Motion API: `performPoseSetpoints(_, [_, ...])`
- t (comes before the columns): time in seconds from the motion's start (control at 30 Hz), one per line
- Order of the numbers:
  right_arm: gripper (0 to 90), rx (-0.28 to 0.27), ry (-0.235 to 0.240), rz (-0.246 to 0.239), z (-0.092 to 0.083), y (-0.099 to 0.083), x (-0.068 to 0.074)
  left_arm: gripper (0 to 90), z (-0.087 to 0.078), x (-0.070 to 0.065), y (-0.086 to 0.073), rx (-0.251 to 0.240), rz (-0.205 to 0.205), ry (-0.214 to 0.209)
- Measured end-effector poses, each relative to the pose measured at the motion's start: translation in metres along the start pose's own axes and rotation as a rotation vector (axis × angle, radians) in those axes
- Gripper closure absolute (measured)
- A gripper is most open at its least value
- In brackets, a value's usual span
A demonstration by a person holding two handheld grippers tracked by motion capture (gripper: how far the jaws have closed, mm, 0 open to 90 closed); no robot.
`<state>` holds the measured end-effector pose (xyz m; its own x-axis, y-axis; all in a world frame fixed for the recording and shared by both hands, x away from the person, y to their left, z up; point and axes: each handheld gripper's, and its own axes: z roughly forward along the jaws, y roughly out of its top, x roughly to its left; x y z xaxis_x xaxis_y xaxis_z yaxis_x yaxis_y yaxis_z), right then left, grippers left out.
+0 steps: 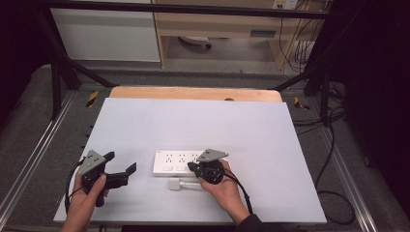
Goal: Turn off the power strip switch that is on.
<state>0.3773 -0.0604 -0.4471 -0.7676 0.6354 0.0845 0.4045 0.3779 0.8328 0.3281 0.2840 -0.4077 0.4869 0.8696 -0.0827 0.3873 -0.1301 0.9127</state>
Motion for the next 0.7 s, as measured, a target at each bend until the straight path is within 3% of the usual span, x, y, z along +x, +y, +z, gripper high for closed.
performPoseSetpoints(0.7, [90.0,-0.006,0.003,0.004,-0.0017,0.0013,-0.0010,5.4,0.0000,-0.0002,0.0002,-0.003,0.004,0.005])
